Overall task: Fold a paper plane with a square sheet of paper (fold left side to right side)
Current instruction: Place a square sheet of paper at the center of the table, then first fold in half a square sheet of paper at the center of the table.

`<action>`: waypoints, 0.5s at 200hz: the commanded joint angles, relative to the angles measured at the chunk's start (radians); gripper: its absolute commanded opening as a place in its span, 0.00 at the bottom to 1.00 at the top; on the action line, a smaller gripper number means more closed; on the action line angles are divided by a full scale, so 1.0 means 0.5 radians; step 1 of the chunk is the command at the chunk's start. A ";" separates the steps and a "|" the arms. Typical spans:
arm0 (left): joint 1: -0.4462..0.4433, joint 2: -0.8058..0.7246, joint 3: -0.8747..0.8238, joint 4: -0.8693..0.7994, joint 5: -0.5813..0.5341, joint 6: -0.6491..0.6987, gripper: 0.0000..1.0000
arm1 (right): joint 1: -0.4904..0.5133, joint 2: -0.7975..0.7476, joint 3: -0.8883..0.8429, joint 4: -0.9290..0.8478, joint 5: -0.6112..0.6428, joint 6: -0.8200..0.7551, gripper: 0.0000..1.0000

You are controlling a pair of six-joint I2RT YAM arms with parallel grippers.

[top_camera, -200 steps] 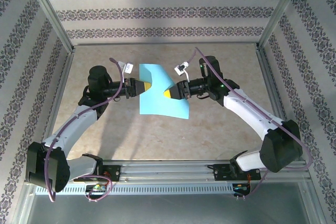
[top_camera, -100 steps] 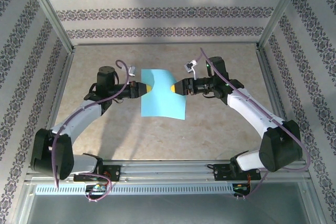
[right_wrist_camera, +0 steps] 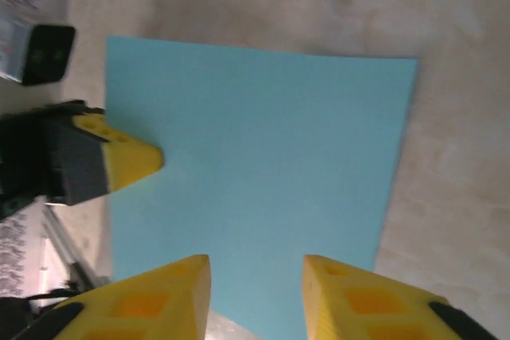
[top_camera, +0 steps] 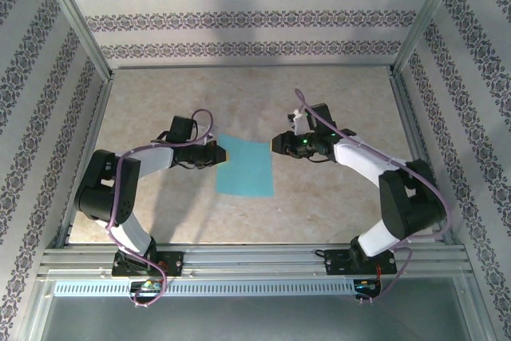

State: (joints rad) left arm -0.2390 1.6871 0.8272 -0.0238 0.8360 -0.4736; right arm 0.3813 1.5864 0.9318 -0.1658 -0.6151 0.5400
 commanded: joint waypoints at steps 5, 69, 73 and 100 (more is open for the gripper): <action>-0.024 0.021 0.069 -0.124 -0.102 0.110 0.03 | 0.094 0.127 -0.001 0.098 0.154 0.116 0.22; -0.035 0.050 0.114 -0.201 -0.141 0.127 0.09 | 0.159 0.398 0.069 0.082 0.185 0.097 0.00; -0.036 0.050 0.115 -0.205 -0.141 0.125 0.09 | 0.160 0.407 0.072 0.076 0.195 0.095 0.00; -0.040 0.053 0.119 -0.197 -0.137 0.114 0.12 | 0.163 0.469 0.072 0.039 0.233 0.086 0.00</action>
State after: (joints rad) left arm -0.2436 1.7008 0.8612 -0.0837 0.7731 -0.4408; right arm 0.4545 1.7943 0.9417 -0.1299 -0.5293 0.5892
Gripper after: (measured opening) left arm 0.104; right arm 0.055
